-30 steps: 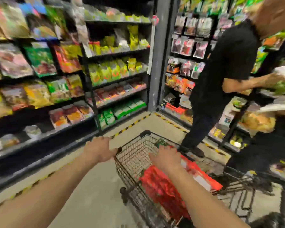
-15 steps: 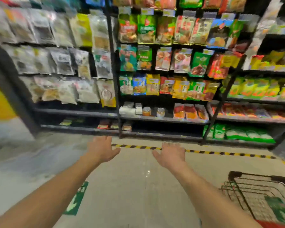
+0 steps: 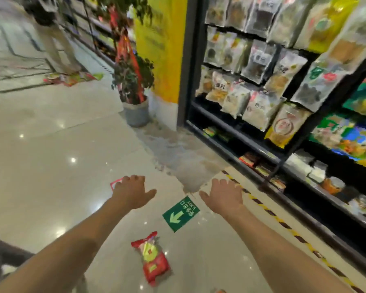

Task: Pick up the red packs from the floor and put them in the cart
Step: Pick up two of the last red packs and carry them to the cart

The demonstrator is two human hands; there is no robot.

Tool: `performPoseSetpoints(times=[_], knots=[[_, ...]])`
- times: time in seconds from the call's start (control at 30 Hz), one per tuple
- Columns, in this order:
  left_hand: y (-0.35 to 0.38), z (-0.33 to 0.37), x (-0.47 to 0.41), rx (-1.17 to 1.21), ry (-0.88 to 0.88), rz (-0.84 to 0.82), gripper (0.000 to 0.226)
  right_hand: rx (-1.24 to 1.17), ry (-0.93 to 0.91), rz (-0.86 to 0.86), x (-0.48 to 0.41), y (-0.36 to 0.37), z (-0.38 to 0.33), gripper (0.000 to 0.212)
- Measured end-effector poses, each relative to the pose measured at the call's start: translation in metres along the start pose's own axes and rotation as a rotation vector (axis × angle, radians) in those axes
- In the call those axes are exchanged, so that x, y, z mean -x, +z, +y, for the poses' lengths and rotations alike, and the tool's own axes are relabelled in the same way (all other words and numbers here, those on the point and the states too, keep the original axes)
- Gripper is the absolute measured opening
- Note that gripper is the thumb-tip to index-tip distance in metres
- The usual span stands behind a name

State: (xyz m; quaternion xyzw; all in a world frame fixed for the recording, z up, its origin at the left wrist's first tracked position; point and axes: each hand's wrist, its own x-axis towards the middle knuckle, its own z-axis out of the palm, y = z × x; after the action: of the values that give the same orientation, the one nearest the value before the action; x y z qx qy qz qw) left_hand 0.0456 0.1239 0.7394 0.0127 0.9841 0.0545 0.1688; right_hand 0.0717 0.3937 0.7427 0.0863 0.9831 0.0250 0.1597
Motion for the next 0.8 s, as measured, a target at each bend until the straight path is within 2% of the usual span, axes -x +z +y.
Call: performPoseSetpoints(times=[0.1,0.2,0.47,0.63,0.8], knots=[[0.016,-0.043,-0.011,0.053,-0.139,-0.015,0.088,0.012,-0.137,-0.027,-0.042,0.006,-0.045,0.072],[0.035,-0.069,-0.027,0.094,-0.27,-0.063,0.08,0.074,-0.261,-0.066,-0.086,0.018,-0.081,0.072],[0.099,-0.079,-0.087,0.272,-0.599,-0.189,0.083,0.161,-0.555,-0.212,-0.204,0.065,-0.132,0.076],[0.19,-0.079,-0.145,0.37,-0.727,-0.294,0.084,0.183,-0.64,-0.295,-0.276,0.141,-0.158,0.072],[0.314,-0.086,-0.205,0.351,-0.706,-0.386,0.087,0.255,-0.728,-0.331,-0.324,0.252,-0.193,0.073]])
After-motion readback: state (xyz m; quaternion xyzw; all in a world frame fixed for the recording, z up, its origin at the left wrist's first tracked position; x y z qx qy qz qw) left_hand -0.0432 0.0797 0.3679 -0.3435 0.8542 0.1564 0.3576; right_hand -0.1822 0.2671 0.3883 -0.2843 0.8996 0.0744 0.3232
